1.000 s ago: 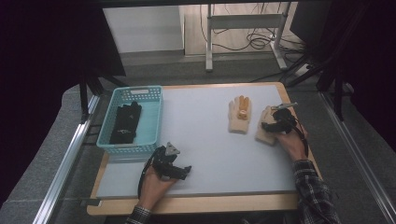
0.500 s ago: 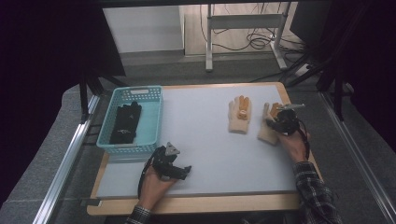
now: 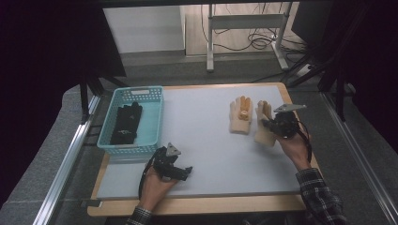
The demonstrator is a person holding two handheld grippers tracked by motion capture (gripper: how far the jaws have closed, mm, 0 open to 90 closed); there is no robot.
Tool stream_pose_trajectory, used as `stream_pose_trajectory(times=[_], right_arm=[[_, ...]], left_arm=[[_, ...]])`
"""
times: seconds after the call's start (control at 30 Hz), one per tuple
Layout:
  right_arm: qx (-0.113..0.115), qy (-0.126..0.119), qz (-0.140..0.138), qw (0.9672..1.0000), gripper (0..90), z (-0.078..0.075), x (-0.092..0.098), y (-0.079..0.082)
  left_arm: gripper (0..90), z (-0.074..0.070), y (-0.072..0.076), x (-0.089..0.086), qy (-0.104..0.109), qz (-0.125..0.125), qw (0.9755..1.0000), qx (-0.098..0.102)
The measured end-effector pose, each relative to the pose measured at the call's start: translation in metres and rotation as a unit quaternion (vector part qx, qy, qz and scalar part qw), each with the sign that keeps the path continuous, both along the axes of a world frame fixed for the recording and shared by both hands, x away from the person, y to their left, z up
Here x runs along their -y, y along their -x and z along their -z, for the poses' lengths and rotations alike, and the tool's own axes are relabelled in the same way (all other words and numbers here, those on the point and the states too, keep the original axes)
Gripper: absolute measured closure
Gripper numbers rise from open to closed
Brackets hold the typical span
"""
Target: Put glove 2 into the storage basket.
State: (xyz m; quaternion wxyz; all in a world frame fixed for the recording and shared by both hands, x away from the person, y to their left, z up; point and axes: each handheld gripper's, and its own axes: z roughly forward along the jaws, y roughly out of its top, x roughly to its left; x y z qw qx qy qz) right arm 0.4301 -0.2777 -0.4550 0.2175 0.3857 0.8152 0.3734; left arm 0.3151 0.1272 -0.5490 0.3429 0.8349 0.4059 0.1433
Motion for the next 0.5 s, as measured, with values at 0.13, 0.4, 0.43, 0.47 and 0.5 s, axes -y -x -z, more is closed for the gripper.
stream_pose_trajectory(times=[0.13, 0.4, 0.43, 0.47, 0.5], right_arm=[[-0.004, -0.028, -0.031, 0.9991, 82.2, -0.006, -0.014, 0.013], [-0.017, -0.057, -0.100, 0.9932, 81.7, -0.008, -0.064, 0.037], [-0.019, -0.057, -0.111, 0.9920, 81.6, -0.006, -0.074, 0.041], [-0.020, -0.056, -0.119, 0.9911, 81.5, -0.005, -0.082, 0.044], [-0.022, -0.057, -0.126, 0.9901, 81.4, -0.003, -0.088, 0.046]], left_arm=[[0.0, 0.000, 0.000, 0.000, 0.000, 0.000, 1.0000, 0.000], [0.0, 0.000, 0.000, 0.000, 0.001, -0.001, 1.0000, 0.001], [0.0, 0.000, 0.000, 0.000, 0.002, -0.002, 1.0000, 0.001], [0.0, 0.000, 0.000, 0.000, 0.001, -0.001, 1.0000, 0.001], [0.0, 0.000, 0.000, 0.000, -0.001, 0.001, 1.0000, 0.001]])
